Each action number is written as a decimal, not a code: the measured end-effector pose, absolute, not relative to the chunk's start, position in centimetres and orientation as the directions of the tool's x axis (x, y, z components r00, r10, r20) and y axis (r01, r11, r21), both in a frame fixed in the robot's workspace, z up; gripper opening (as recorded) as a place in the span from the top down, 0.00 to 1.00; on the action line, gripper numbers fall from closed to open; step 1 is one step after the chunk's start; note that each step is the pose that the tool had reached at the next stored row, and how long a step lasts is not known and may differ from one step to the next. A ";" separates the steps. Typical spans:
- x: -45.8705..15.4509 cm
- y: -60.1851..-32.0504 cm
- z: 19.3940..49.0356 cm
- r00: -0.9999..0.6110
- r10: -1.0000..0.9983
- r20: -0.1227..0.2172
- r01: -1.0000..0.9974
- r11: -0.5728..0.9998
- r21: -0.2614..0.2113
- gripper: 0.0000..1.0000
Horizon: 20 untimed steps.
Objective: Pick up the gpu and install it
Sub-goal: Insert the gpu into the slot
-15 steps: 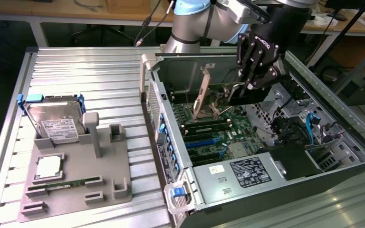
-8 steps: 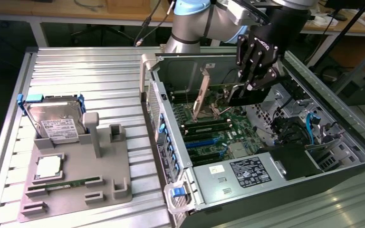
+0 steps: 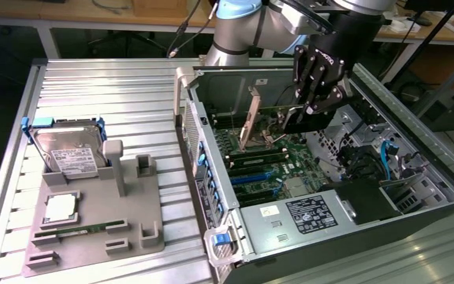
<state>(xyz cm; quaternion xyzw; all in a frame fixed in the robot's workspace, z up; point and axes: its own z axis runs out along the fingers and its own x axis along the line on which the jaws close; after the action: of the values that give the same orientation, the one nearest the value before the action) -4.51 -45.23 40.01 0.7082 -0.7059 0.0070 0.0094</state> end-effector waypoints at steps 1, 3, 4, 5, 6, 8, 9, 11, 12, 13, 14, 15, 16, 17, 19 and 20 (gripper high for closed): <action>-4.5 -45.2 40.0 0.003 -1.000 0.023 -1.000 -0.003 0.003 0.73; -4.5 -45.2 39.9 0.003 -1.000 0.023 -1.000 -0.003 0.003 0.73; -4.5 -45.2 39.9 0.003 -1.000 0.023 -1.000 -0.003 0.002 0.73; -4.5 -45.2 39.8 0.003 -1.000 0.023 -1.000 -0.003 0.002 0.73; -4.5 -45.2 39.8 0.003 -1.000 0.023 -1.000 -0.003 0.002 0.73; -4.5 -45.2 39.7 0.003 -1.000 0.023 -1.000 -0.003 0.001 0.73; -4.5 -45.2 39.7 0.003 -1.000 0.023 -1.000 -0.003 0.001 0.73; -4.6 -45.2 39.6 0.003 -1.000 0.023 -1.000 -0.003 0.000 0.73; -4.6 -45.2 39.6 0.003 -1.000 0.023 -1.000 -0.003 0.000 0.73; -4.6 -45.2 39.6 0.003 -1.000 0.023 -1.000 -0.003 0.000 0.73; -4.6 -45.2 39.5 0.003 -1.000 0.023 -1.000 -0.003 -0.001 0.73; -4.6 -45.2 39.5 0.003 -1.000 0.023 -1.000 -0.003 -0.001 0.73; -4.6 -45.2 39.5 0.003 -1.000 0.023 -1.000 -0.003 -0.001 0.73; -4.6 -45.2 39.5 0.003 -1.000 0.023 -1.000 -0.003 -0.001 0.73; -4.6 -45.2 39.4 0.003 -1.000 0.023 -1.000 -0.003 -0.001 0.73; -4.6 -45.2 39.4 0.003 -1.000 0.023 -1.000 -0.003 -0.001 0.73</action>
<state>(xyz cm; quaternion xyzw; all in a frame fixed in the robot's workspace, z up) -4.63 -45.23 39.44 0.7082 -0.7059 0.0087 0.0078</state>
